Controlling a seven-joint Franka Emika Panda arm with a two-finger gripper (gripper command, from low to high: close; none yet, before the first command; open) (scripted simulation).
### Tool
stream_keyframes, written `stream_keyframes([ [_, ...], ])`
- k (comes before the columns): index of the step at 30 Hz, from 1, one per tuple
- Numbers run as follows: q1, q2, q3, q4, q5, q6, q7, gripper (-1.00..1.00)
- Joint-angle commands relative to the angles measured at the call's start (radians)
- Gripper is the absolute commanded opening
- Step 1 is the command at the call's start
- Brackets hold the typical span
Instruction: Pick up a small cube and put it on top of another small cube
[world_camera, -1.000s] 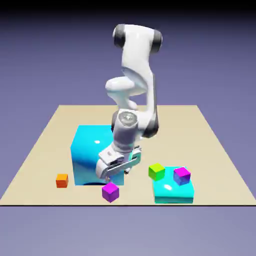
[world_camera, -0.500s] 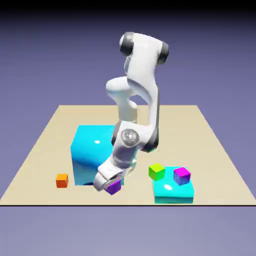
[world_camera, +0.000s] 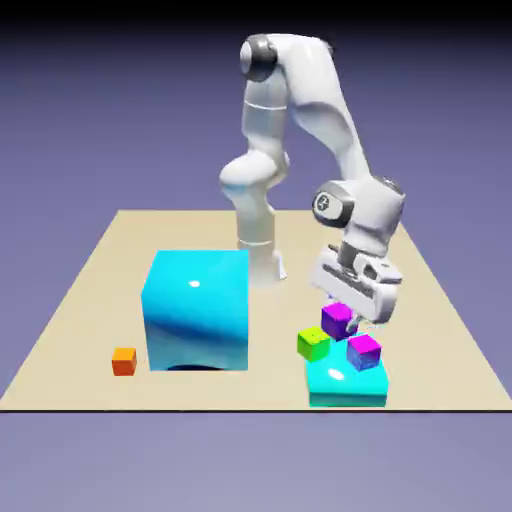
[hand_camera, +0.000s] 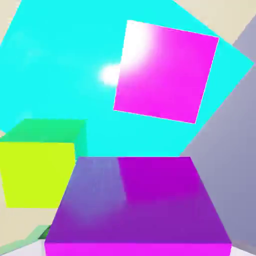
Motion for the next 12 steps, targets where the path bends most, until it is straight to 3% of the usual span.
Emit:
stream_keyframes([
  [1,0.021,-0.025,-0.001,-0.013,-0.029,0.013,-0.044,-1.00],
  [9,-0.043,0.161,0.027,-0.015,0.020,0.211,-0.081,-1.00],
  [10,-0.043,0.161,0.027,-0.015,0.020,0.211,-0.081,1.00],
  [12,-0.029,0.125,0.022,-0.016,0.009,0.175,-0.077,1.00],
])
